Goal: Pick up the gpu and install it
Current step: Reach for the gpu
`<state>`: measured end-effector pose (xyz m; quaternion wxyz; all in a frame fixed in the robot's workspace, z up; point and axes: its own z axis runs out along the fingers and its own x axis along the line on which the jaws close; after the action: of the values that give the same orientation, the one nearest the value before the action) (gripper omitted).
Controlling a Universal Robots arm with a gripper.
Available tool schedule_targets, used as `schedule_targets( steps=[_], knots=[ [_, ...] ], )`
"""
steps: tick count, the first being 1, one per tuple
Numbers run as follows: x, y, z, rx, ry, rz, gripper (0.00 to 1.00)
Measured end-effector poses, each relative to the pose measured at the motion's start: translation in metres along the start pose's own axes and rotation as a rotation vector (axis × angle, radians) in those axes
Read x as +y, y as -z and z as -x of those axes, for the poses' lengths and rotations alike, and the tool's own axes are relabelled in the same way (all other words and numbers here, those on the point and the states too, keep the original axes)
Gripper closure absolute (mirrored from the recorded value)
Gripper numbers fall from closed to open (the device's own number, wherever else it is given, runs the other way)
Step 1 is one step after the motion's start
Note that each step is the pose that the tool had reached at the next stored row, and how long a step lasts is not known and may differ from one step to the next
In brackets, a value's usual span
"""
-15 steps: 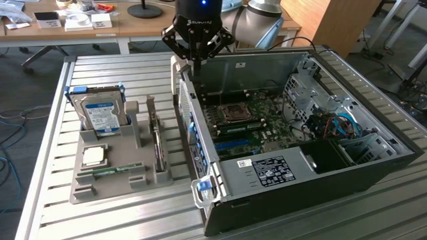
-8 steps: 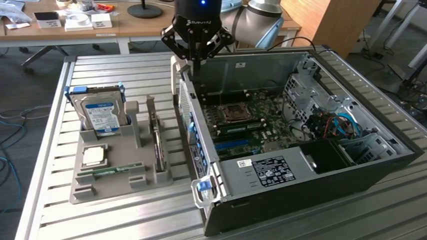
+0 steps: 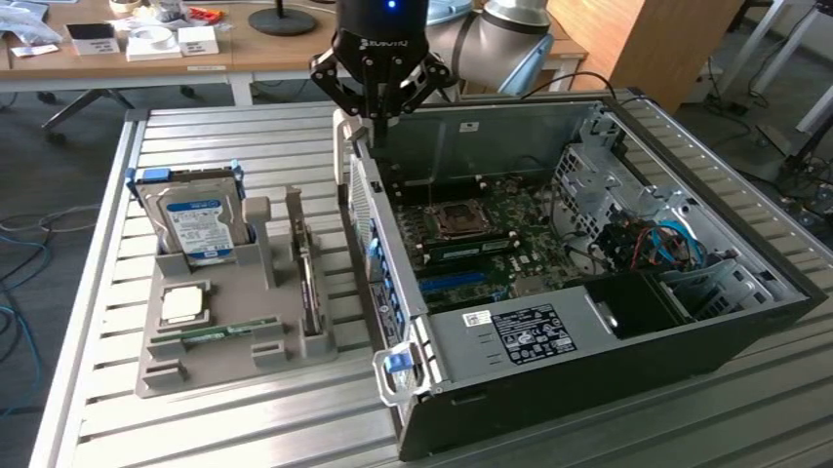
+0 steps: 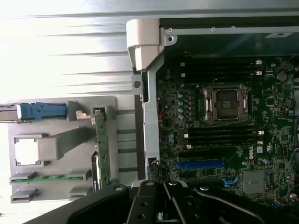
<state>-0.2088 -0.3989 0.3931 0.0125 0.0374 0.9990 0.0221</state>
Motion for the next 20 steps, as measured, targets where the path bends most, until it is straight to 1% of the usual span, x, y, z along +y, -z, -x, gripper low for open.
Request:
schedule_targets(
  steps=[20],
  knots=[
    [-0.0013, 0.0004, -0.018, -0.0001, 0.0, 0.0001, 0.89]
  ],
)
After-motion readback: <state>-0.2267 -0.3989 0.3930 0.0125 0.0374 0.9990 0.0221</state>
